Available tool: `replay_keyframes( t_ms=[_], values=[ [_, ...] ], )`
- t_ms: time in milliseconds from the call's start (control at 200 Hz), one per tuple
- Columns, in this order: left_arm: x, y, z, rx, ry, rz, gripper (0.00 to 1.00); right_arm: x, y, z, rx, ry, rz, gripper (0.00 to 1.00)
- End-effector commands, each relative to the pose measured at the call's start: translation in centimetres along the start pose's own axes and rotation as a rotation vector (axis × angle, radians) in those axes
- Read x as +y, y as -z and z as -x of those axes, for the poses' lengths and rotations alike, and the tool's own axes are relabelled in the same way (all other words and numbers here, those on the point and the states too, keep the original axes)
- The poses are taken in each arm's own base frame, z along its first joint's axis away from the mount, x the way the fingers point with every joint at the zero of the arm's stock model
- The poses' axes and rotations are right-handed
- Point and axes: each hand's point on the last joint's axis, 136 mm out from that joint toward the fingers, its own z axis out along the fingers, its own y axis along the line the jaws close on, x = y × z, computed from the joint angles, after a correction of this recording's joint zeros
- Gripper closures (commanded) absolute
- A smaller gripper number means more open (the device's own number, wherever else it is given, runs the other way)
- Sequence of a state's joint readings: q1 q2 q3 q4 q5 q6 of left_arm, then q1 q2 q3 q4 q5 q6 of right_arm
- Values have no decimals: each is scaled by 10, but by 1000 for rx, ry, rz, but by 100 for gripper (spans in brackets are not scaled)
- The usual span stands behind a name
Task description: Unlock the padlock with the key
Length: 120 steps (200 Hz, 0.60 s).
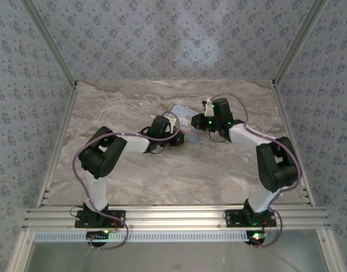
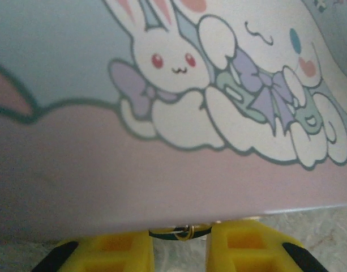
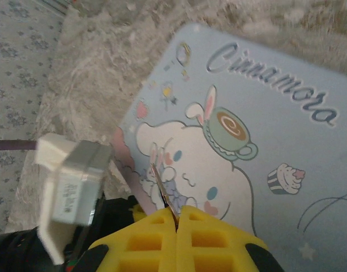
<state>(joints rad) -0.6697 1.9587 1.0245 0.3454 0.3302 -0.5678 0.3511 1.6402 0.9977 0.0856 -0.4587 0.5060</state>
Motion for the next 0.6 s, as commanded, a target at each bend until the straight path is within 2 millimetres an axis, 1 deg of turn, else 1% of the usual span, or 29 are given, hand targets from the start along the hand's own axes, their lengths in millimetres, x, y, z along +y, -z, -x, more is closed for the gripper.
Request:
replay_keyframes(
  t_ms=[0,130,190,290,355,480,595],
  values=[
    [-24,16,3,18,26,-64,84,2,25,6,-53,93,-41,100],
    [-28,21,-1,48,59,-70,86,1,48,-5,-78,153,-66,100],
    [-30,24,-1,51,64,-75,87,-3,57,-14,-83,163,-81,100],
    [-32,27,-1,53,71,-79,87,-1,70,-25,-97,182,-72,100],
    [-33,28,-2,64,82,-85,87,3,76,-33,-100,205,-52,100],
    [-37,30,-1,75,109,-105,87,4,86,-52,-100,249,-45,100],
    [-41,34,0,81,133,-120,87,5,89,-70,-98,289,-35,100]
  ],
)
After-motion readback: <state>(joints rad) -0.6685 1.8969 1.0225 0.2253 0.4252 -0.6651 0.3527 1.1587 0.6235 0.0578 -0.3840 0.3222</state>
